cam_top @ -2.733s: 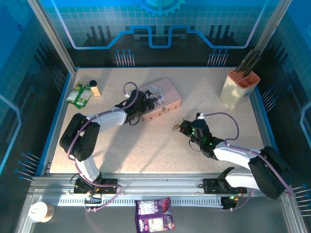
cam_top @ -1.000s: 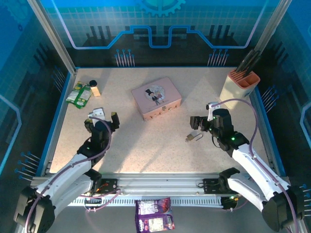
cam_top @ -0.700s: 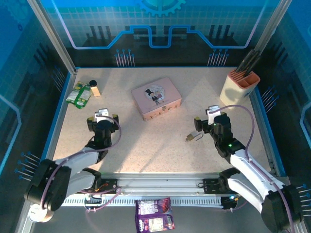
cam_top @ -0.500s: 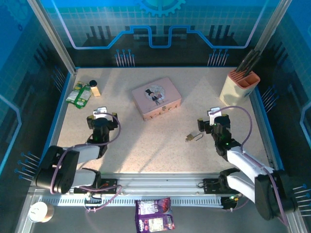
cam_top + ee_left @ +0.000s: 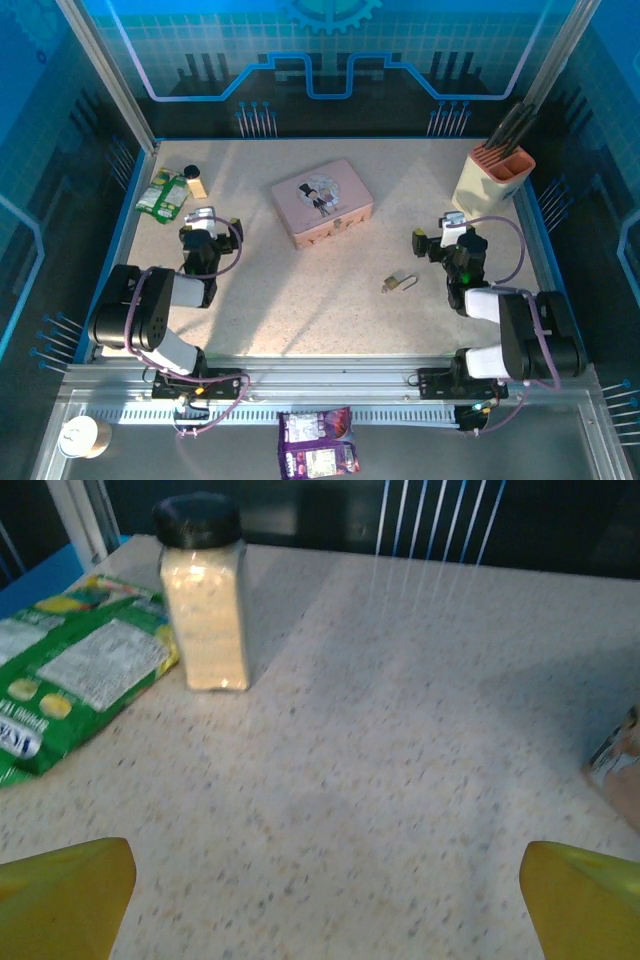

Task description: Unlock the padlock with the key

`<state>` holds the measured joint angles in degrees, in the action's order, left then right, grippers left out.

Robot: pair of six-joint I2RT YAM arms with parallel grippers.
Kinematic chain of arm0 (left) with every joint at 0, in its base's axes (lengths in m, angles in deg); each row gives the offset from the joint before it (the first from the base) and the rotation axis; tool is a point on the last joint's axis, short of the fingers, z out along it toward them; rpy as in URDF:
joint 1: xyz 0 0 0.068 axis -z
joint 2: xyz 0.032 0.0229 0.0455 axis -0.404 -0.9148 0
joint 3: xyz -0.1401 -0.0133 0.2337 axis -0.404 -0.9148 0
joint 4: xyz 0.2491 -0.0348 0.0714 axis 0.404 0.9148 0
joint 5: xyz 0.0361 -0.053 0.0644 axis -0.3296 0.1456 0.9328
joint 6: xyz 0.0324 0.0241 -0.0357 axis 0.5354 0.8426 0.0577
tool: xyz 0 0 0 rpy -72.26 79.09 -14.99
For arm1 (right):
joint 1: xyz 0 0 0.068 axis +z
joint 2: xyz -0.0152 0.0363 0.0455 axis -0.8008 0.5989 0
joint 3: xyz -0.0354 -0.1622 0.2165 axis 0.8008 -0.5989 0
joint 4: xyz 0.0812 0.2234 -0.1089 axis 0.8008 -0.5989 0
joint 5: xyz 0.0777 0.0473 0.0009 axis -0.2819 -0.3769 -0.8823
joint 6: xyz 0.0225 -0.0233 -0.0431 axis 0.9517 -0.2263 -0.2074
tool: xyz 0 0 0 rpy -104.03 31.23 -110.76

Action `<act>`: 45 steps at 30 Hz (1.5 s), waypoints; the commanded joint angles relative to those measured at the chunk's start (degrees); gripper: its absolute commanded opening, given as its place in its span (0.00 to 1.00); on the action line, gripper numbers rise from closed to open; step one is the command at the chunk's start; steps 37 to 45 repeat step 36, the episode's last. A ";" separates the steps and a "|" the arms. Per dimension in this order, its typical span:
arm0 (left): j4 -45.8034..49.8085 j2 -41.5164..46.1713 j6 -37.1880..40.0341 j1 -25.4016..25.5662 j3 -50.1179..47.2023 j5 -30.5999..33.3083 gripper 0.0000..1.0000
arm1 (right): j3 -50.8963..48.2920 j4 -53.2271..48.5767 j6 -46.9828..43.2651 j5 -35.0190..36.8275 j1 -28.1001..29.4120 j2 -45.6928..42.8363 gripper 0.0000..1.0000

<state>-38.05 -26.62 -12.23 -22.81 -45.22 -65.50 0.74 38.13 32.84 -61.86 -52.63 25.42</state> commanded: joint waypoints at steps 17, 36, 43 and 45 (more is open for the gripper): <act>0.51 -0.38 0.54 1.27 0.91 0.21 0.99 | 4.77 5.07 0.92 12.08 4.46 8.00 1.00; 0.59 -0.36 0.58 1.27 1.00 0.18 0.99 | 5.47 3.82 -0.68 7.83 4.41 8.12 1.00; 0.59 -0.36 0.58 1.27 1.00 0.18 0.99 | 5.47 3.82 -0.68 7.83 4.41 8.12 1.00; 0.59 -0.36 0.58 1.27 1.00 0.18 0.99 | 5.47 3.82 -0.68 7.83 4.41 8.12 1.00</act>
